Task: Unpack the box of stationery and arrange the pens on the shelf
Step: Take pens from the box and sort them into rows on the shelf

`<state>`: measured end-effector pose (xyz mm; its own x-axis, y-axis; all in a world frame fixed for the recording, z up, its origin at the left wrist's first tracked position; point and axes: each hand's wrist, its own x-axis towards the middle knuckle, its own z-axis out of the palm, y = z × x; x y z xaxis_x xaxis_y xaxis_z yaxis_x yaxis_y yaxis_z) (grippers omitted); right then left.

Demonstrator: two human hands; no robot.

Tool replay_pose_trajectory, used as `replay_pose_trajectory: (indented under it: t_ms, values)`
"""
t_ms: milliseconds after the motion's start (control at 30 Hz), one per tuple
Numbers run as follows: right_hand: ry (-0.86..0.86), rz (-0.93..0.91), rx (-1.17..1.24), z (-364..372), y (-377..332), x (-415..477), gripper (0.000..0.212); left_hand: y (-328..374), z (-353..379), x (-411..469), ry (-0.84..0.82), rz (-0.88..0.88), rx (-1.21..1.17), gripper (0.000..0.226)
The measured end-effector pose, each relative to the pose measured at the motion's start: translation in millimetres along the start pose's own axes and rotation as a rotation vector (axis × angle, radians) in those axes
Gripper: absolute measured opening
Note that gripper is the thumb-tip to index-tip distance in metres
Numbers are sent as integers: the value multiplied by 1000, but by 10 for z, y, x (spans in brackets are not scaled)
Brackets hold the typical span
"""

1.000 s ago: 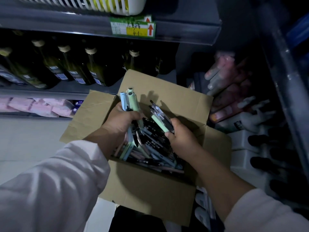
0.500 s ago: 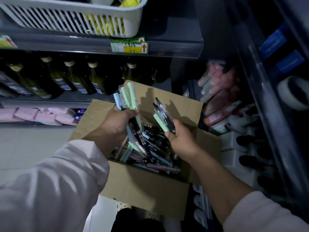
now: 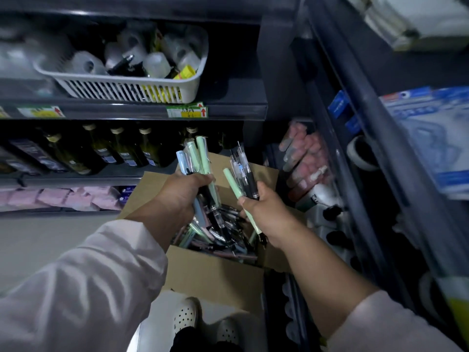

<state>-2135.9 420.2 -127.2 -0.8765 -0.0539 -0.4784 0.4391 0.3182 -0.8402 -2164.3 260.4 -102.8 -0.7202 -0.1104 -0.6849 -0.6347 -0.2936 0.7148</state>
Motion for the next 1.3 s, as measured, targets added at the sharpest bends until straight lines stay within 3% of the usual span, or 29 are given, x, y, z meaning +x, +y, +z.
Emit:
replay_pose_trajectory:
  t_ms: [167,300,467,567,700,833,1033,1200,1300]
  values:
    - [24,-36,-5,-155,-223,-567,19,83,105,-482,-33,30,-14,12]
    - [123,-75,-13,-297,-354,-1024,16,149,189,-788,-115,14,18,34]
    - [294,-63,7,-432,-478,-1722,44,177,321,-1242,-286,-18,117,19]
    - [413,-56,66,-408,-491,-2235,33,129,361,-1519,-394,-29,174,6]
    - [560,-17,175,-272,-384,-2876,19,-9,381,-1883,-510,-24,252,8]
    - [680,32,226,-116,-236,-3515,32,-243,428,-2301,-636,-41,356,6]
    - [878,71,274,9,28,-4475,31,-716,549,-3042,-770,-32,446,6]
    - [1027,56,323,113,340,-5317,24,-1165,660,-3742,-883,13,557,29]
    - [1104,51,334,200,598,-5856,22,-1514,666,-4270,-960,-14,611,13]
